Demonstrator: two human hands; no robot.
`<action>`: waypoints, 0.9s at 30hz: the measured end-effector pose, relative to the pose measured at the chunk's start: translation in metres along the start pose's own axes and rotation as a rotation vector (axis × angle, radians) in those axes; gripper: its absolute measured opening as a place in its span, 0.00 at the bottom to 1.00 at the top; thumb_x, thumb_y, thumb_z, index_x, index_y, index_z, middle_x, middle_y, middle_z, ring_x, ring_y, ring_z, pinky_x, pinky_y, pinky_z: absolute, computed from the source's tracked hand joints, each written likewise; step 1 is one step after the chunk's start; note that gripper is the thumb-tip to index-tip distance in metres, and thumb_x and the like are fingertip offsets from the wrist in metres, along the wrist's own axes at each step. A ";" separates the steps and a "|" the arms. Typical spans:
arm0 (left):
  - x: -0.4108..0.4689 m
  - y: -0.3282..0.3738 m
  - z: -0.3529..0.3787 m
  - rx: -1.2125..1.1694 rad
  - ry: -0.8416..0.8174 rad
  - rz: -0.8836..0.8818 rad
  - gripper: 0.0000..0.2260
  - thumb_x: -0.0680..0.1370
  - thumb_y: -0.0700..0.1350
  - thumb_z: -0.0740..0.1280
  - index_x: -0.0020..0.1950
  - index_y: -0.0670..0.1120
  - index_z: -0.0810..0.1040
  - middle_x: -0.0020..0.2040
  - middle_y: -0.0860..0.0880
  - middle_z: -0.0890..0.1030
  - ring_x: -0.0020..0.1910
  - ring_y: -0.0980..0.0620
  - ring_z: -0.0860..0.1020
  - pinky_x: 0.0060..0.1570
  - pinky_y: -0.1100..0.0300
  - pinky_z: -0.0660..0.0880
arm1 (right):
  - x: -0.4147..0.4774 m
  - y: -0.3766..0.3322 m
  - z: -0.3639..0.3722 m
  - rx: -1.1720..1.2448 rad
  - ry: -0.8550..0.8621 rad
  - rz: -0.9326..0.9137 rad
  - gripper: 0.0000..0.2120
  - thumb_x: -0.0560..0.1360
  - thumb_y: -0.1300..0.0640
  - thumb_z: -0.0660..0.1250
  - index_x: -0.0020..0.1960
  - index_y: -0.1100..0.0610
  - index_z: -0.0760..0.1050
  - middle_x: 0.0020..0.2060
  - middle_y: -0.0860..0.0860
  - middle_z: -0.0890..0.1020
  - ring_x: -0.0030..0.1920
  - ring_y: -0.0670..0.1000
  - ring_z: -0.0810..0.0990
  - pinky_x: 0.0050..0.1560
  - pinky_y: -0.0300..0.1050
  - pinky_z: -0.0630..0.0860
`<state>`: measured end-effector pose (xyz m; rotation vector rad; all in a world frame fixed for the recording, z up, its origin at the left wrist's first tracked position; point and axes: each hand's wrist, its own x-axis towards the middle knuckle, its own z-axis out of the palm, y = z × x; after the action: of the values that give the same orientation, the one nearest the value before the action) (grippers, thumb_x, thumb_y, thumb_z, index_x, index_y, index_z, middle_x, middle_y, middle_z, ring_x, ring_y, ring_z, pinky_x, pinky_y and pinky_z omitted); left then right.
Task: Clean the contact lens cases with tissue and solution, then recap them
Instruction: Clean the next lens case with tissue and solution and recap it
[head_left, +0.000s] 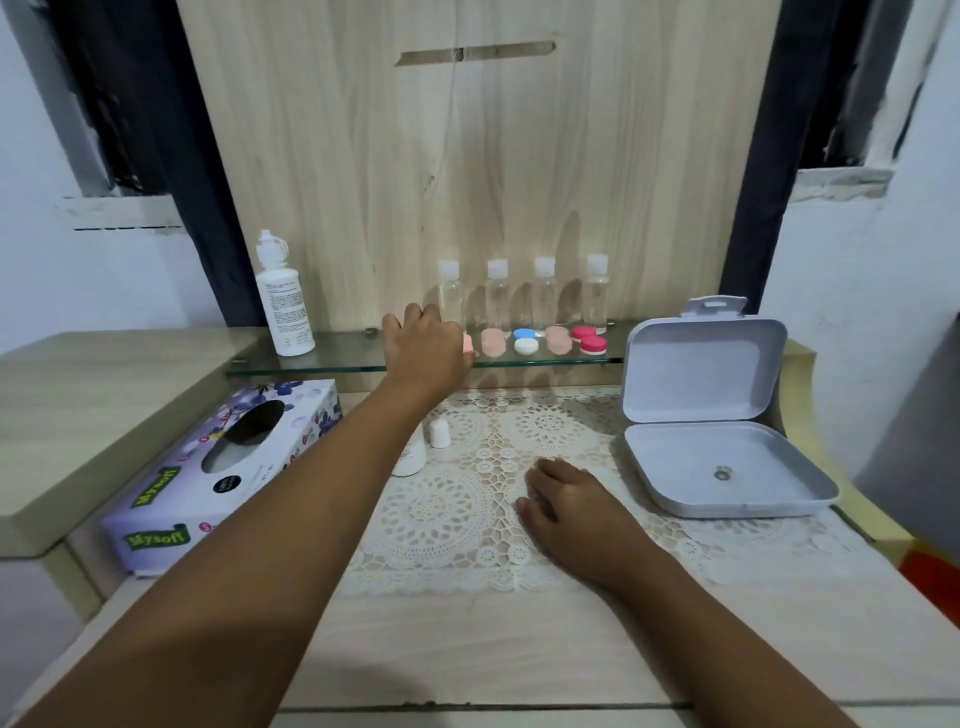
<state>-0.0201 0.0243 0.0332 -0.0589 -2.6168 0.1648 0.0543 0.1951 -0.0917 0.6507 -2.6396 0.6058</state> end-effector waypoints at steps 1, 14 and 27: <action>0.001 0.000 0.001 -0.009 -0.009 -0.001 0.17 0.79 0.55 0.59 0.57 0.44 0.77 0.60 0.44 0.74 0.61 0.45 0.67 0.58 0.49 0.62 | 0.000 0.000 0.000 0.002 0.005 -0.001 0.21 0.72 0.43 0.48 0.38 0.58 0.68 0.38 0.49 0.70 0.41 0.52 0.70 0.46 0.45 0.67; 0.006 -0.004 0.002 -0.095 -0.004 0.013 0.16 0.79 0.52 0.57 0.57 0.45 0.79 0.60 0.45 0.74 0.60 0.46 0.68 0.58 0.48 0.61 | 0.001 0.003 0.003 -0.013 0.018 -0.019 0.15 0.74 0.47 0.53 0.38 0.58 0.68 0.38 0.49 0.71 0.41 0.50 0.69 0.44 0.42 0.62; 0.009 -0.003 0.007 -0.060 0.033 0.016 0.17 0.80 0.53 0.56 0.59 0.45 0.77 0.60 0.45 0.74 0.60 0.45 0.69 0.56 0.49 0.62 | 0.000 0.002 0.003 0.011 0.009 -0.016 0.14 0.74 0.47 0.53 0.37 0.56 0.65 0.38 0.48 0.70 0.40 0.49 0.67 0.45 0.42 0.62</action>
<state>-0.0314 0.0216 0.0321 -0.1020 -2.5886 0.0904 0.0525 0.1956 -0.0945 0.6699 -2.6218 0.6176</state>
